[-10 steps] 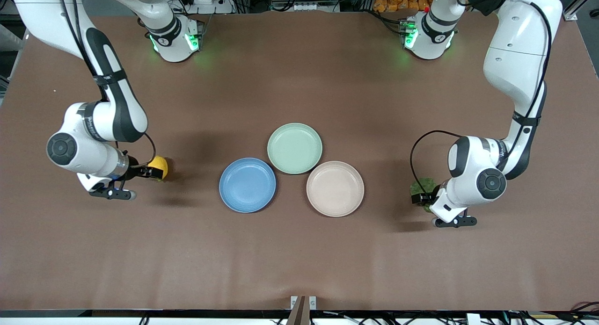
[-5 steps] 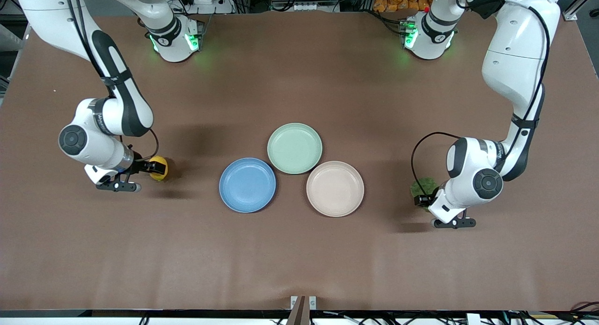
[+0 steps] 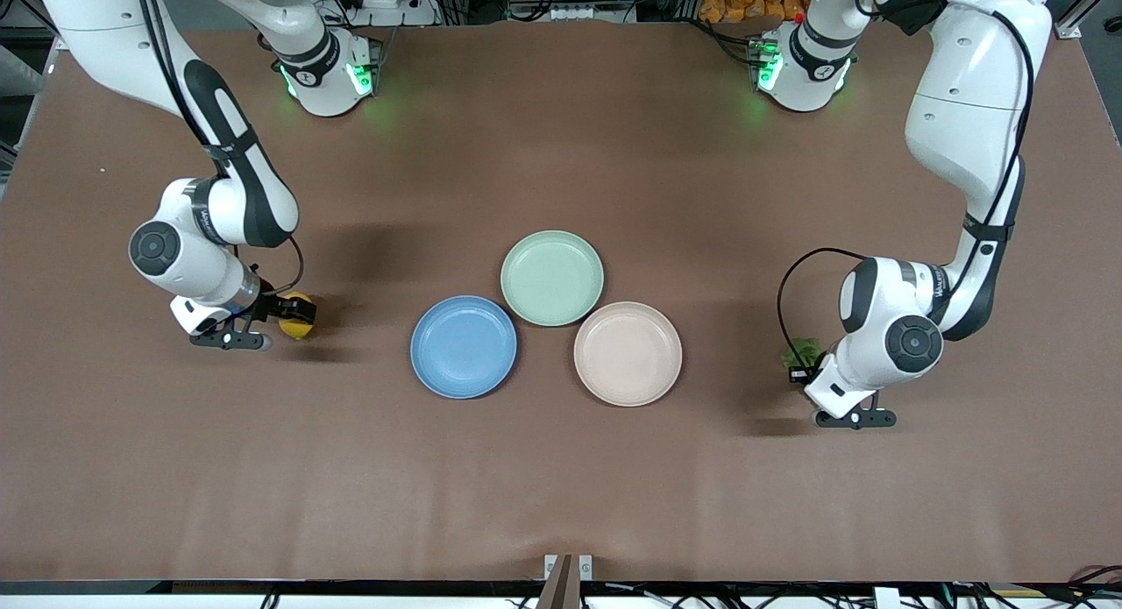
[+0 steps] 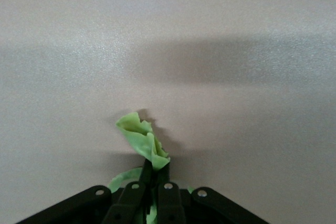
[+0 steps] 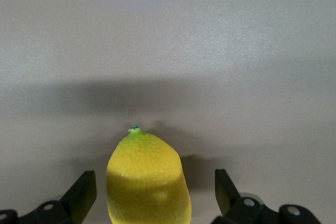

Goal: Place lemon and lettuce in plates
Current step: 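Carry the lettuce onto the cream plate while the right gripper lifts the lemon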

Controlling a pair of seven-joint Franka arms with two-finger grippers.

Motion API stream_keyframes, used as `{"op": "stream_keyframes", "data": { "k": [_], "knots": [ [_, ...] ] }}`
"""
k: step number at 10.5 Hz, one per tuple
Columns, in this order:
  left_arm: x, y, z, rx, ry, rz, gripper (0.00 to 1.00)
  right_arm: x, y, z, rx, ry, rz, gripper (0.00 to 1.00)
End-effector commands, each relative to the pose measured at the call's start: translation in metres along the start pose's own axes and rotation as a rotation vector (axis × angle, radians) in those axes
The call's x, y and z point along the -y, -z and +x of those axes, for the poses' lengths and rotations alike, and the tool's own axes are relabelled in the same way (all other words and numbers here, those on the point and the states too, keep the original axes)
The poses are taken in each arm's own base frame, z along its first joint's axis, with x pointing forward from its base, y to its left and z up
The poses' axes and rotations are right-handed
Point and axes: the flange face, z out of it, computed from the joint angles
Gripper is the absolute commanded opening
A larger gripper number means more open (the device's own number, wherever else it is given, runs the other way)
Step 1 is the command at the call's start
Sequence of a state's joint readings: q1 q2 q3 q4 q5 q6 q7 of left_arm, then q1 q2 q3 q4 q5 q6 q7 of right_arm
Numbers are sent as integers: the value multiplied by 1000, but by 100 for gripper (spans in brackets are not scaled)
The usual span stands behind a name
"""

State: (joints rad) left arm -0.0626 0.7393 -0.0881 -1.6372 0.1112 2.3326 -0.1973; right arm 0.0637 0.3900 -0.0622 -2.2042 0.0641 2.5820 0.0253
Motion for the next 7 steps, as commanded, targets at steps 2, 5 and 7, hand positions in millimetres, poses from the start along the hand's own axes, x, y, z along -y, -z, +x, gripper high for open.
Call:
{"op": "stream_keyframes", "data": {
  "k": [2,5,7],
  "knots": [
    [-8,43,2,-62,8,6,0,-1,-9,-10,-18,6,10,100],
    [-37,77,-1,-94,65,-6,0,0,-23,-16,-35,6,6,100],
    [-83,87,-7,-106,163,-30,0,4,-24,-17,-32,15,6,88]
  ]
}}
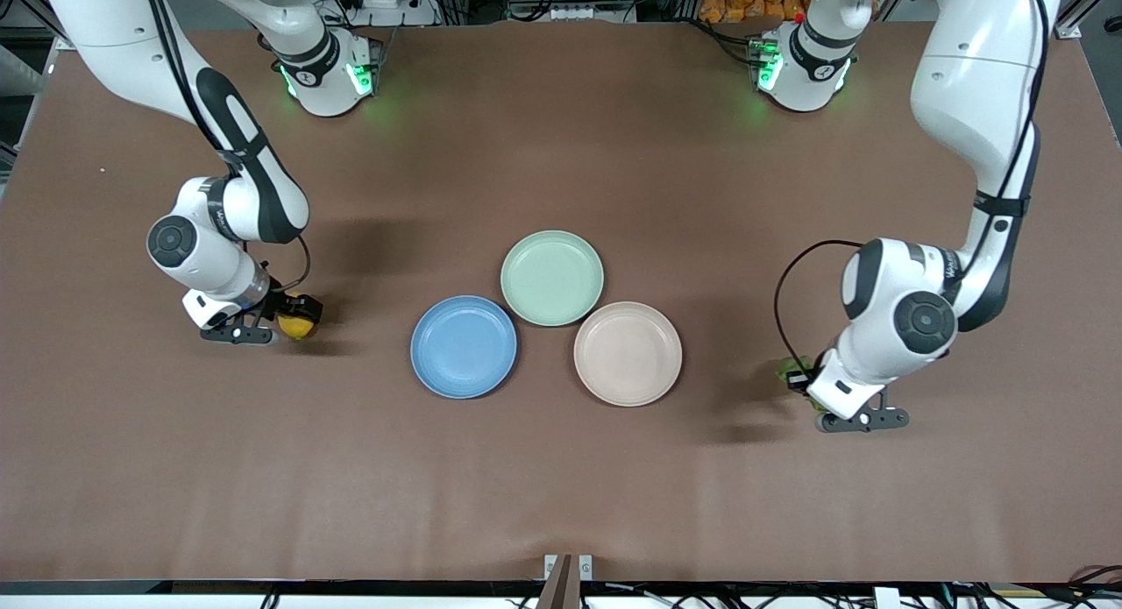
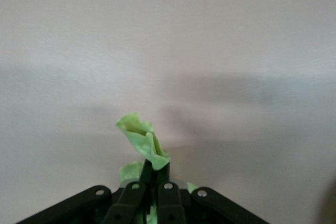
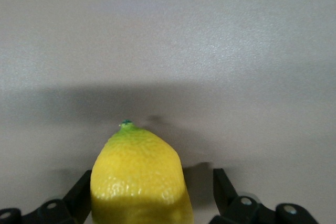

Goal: Place lemon and lettuce in plates
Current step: 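Carry the lettuce onto the cream plate while the right gripper lifts the lemon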

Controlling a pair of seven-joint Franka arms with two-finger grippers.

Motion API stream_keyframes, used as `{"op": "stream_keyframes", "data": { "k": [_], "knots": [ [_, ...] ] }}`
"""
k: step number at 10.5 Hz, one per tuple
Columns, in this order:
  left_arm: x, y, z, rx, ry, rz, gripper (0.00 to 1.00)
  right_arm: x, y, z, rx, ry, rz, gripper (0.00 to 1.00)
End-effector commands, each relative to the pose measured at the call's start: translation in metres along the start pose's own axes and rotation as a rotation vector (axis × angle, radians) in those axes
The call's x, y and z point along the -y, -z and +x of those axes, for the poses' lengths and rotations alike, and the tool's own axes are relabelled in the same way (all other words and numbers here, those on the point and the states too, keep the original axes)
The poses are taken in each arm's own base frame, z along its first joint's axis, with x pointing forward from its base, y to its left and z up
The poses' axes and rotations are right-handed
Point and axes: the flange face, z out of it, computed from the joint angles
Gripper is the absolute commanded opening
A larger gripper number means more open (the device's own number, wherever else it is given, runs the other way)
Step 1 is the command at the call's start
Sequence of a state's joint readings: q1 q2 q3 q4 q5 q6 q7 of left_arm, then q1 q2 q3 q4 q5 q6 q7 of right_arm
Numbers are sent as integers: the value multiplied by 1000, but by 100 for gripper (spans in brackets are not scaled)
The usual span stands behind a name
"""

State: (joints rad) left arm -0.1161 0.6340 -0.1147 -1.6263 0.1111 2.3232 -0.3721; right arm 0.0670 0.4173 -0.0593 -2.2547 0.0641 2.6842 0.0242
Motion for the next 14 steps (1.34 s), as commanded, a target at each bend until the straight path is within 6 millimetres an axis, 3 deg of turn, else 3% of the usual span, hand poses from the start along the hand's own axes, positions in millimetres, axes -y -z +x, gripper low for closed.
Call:
{"op": "stream_keyframes", "data": {
  "k": [1,5,8,10,14],
  "knots": [
    [-52,10,-19,-6,113,-1,0,5,0,-4,-7,7,10,79],
    [-140,35,-45,-22,274,-71,0,16,0,-5,-4,10,11,44],
    [-188,33,-73,9,317,-111,0,16,5,-1,22,10,12,39],
    [-205,27,-82,6,322,-127,0,22,20,10,49,15,18,39],
    [-214,27,-88,3,314,-132,0,57,46,31,50,33,27,33]
  ]
}}
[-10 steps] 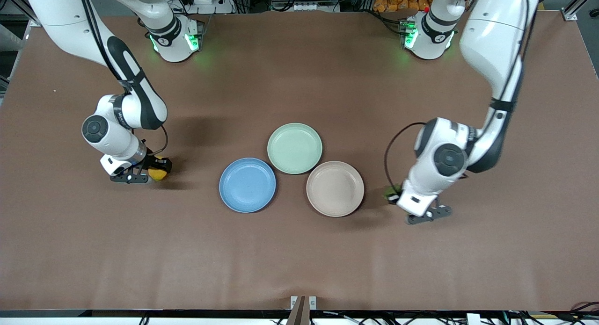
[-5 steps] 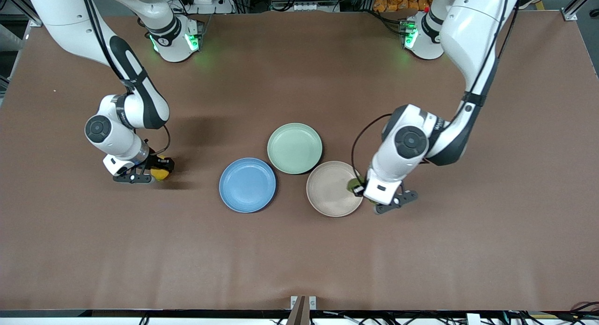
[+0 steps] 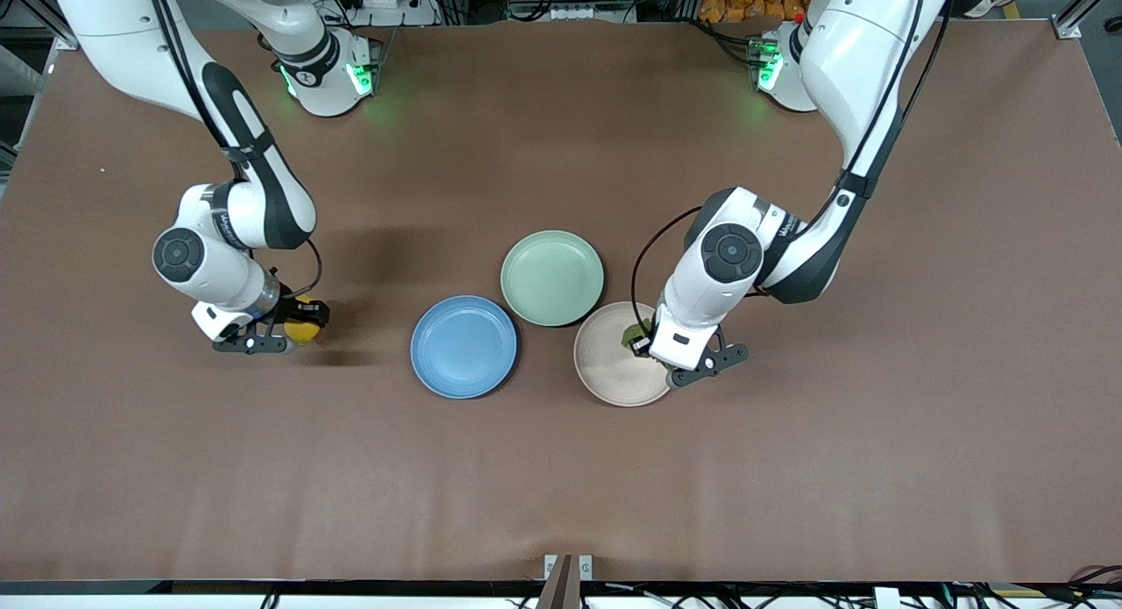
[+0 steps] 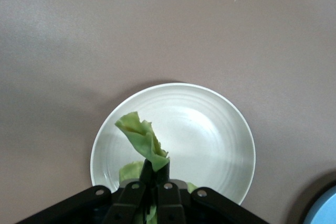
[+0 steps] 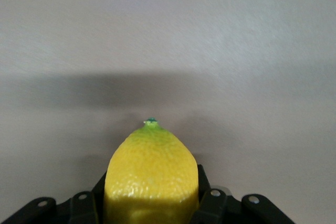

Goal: Place lemon and lettuce in plates
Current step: 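Carry the lettuce onto the cream plate while the right gripper lifts the lemon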

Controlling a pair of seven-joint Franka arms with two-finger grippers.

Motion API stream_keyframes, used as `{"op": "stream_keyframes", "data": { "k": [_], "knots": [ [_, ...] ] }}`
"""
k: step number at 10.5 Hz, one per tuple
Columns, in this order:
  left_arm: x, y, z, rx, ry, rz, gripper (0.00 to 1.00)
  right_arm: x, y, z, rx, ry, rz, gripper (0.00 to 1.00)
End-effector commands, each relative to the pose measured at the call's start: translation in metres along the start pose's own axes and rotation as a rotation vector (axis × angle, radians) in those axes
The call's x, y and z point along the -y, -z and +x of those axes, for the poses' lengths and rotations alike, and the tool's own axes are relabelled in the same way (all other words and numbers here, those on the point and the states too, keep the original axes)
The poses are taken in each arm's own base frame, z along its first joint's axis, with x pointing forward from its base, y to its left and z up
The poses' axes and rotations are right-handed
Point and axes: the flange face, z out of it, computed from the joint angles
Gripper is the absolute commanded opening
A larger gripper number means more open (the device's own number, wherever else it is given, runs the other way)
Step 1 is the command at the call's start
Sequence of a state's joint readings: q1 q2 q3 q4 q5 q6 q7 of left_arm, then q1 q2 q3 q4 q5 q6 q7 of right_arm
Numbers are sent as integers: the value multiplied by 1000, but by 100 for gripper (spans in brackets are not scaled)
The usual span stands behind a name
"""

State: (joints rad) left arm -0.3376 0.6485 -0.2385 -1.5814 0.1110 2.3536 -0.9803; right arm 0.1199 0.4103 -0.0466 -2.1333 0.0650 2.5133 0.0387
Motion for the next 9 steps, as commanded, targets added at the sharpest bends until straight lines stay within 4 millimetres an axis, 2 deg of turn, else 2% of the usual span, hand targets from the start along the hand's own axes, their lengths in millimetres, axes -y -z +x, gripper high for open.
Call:
{"op": "stream_keyframes", "data": {
  "k": [1,2,3,5,6,8,9],
  "knots": [
    [-6,1,-5,-6,12,-9,45,31,24,10,0,-21,19,33],
    [-13,-2,-16,-12,-15,0,99,55,35,18,-14,-52,23,33],
    [-17,-4,-24,-8,-25,4,100,80,46,25,-26,-81,26,33],
    [-12,-1,-17,-12,-19,5,100,123,53,34,-38,-83,31,33],
    [-6,4,-11,-16,-14,9,100,138,53,36,-45,-77,35,33],
    [15,14,12,-18,36,21,100,189,43,35,-41,-71,55,33],
    [26,16,18,-6,84,52,100,204,36,38,-41,-66,62,33]
  ]
}}
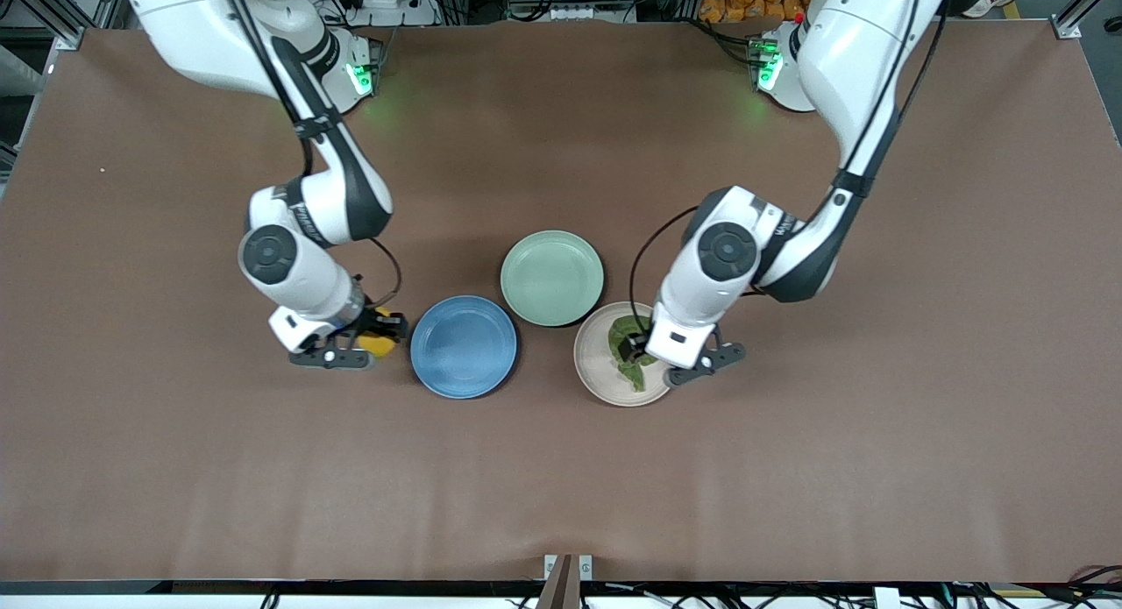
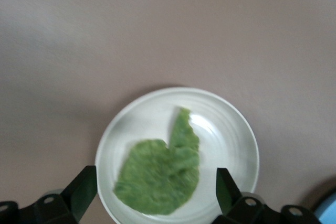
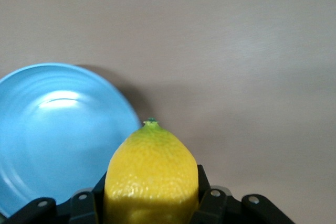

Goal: Place lemon and lettuce in plates
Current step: 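Open the left gripper while the right gripper lowers the lemon onto the blue plate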

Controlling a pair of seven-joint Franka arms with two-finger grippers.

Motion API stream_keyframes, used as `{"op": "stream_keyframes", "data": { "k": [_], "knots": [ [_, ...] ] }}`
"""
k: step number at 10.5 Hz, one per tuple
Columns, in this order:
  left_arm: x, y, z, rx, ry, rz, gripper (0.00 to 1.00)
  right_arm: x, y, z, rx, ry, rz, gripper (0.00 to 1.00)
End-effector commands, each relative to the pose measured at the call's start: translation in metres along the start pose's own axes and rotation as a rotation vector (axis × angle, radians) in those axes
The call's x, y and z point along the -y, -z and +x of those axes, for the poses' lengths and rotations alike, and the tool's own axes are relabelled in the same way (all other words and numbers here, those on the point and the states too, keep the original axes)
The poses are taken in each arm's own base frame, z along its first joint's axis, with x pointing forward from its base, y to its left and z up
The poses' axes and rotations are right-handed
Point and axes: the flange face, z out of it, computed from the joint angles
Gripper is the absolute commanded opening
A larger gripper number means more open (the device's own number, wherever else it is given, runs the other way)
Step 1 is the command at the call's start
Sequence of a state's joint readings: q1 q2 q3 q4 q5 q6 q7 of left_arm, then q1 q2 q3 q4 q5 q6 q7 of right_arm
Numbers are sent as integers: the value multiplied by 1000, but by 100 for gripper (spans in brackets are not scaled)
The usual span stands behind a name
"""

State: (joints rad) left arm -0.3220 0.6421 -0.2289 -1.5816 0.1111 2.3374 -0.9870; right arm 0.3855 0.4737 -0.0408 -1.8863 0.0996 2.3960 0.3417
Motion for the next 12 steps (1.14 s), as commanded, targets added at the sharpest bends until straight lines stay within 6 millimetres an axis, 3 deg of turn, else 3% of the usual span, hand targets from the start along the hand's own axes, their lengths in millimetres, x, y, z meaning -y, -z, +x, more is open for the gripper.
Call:
{"op": "stream_keyframes", "data": {
  "k": [1,3,6,10,12],
  "knots": [
    [33,21,25,0,102,57,100,41,-19,8,3,1,20,33],
    [75,43,68,-3,137,84,100,59,-30,8,1,25,21,33],
    [123,55,108,9,-23,103,100,83,-40,5,-4,60,23,36],
    [145,65,102,85,-65,183,100,100,-70,-3,-33,91,27,41],
    [175,58,100,122,-131,207,100,100,-76,-4,-39,93,28,52]
  ]
}}
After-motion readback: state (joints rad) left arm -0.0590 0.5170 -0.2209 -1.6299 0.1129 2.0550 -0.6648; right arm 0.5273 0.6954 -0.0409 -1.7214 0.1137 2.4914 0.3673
